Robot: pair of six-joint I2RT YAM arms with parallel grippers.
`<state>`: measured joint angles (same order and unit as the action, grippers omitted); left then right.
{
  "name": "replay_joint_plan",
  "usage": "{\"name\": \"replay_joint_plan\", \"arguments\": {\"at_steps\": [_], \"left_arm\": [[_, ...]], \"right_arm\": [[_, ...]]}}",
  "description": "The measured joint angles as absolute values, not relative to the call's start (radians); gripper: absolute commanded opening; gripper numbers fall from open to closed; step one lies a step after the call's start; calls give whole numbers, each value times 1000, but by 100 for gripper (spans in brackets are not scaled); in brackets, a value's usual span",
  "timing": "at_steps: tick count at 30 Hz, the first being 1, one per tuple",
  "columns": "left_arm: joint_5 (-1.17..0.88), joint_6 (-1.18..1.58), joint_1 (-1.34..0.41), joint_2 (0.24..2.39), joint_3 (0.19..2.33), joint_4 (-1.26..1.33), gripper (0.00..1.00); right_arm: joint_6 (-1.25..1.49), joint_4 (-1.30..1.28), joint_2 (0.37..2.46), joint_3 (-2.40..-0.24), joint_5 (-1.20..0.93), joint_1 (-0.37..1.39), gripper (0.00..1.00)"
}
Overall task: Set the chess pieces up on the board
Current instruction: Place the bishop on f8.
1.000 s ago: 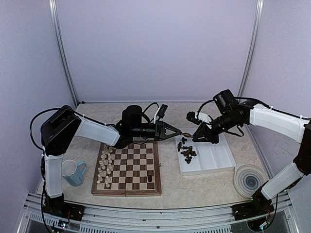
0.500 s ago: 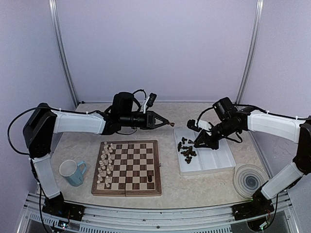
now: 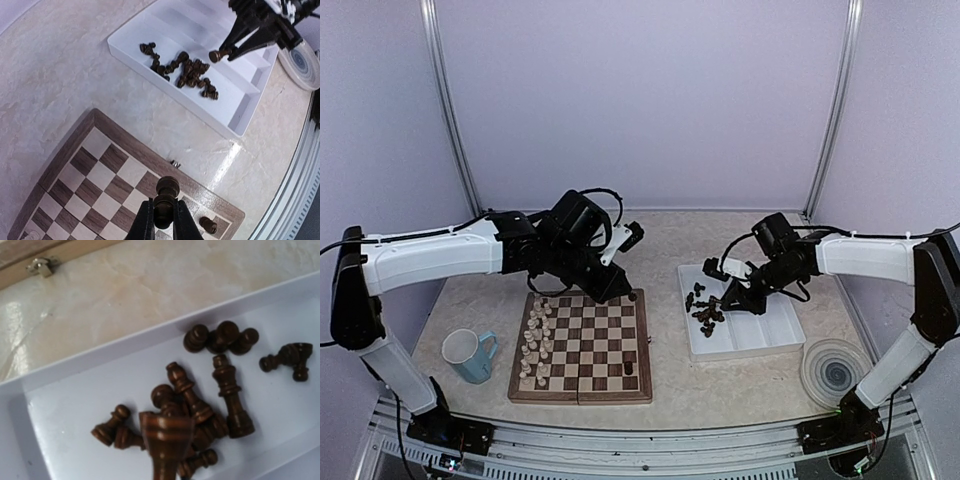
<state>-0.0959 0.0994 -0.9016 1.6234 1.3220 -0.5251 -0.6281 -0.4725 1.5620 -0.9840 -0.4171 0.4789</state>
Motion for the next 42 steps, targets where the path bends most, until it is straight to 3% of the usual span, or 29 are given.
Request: {"name": "replay_joint_plan", "arguments": {"at_steps": [16,42], "left_arm": [[10,23,-1042,1744,1299,-669,9],[13,-8,-1069,1840,1331,-707,11]], "right_arm": [[-631,-460,1574,-976,-402,477,10],[-632,-460,1579,-971,-398,477,11]]}}
